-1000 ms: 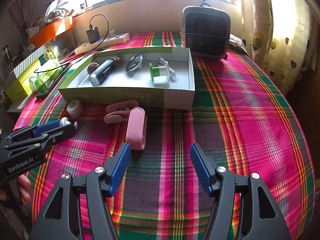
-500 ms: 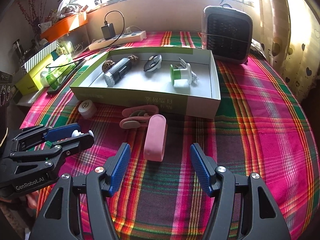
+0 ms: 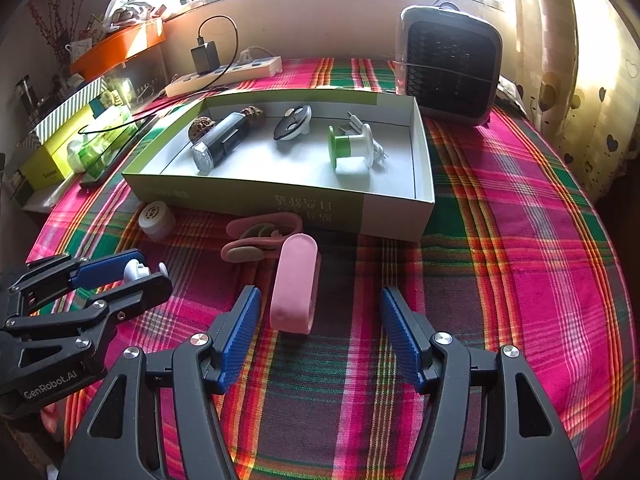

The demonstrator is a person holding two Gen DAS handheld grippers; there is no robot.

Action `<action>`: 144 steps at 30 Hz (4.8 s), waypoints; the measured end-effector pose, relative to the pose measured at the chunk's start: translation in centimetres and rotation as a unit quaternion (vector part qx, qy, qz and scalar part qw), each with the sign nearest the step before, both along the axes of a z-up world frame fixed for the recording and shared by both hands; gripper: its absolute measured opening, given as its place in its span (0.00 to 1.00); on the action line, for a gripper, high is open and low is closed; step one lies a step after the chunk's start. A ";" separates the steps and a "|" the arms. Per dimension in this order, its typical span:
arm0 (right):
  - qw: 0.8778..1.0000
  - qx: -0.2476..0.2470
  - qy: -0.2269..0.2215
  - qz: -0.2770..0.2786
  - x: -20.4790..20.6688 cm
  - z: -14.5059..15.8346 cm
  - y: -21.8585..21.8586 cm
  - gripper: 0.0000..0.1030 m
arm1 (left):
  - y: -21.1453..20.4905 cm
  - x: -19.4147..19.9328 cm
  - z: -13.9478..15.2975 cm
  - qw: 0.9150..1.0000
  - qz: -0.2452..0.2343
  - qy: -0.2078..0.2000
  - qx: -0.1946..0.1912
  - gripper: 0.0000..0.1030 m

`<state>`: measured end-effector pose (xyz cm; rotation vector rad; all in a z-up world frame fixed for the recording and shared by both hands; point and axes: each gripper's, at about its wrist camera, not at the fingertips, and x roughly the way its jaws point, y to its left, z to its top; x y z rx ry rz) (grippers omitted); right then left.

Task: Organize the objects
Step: 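Close the left gripper on the white egg while the right gripper closes on the pink clip, then lift and carry the egg and pink clip over the box with both grippers, then lower the egg with the left gripper while the right gripper lowers the pink clip into the box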

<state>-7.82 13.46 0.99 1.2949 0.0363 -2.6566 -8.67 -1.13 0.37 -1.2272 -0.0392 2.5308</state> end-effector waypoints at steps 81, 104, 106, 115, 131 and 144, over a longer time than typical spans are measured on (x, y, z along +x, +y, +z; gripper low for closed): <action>0.997 -0.050 0.054 0.030 -1.9 4.1 -0.5 0.18 | -1.5 -2.9 4.7 0.997 0.033 0.066 0.015 0.22; 0.998 -0.038 0.019 0.047 -8.1 2.8 -2.8 0.18 | -2.8 -9.2 3.5 0.997 0.058 0.055 -0.004 0.22; 0.998 -0.036 0.017 0.049 -8.4 2.7 -3.0 0.18 | -2.8 -9.7 3.4 0.997 0.058 0.054 -0.004 0.22; 0.997 -0.027 0.004 0.067 -9.6 1.8 -4.1 0.18 | -3.2 -11.4 2.5 0.997 0.066 0.041 -0.005 0.22; 0.997 -0.015 -0.007 0.075 -11.1 1.1 -5.1 0.18 | -2.7 -12.5 1.6 0.998 0.059 0.031 -0.016 0.22; 0.997 -0.024 -0.015 0.074 -11.4 0.7 -4.9 0.18 | -2.5 -12.7 1.4 0.998 0.054 0.032 -0.024 0.22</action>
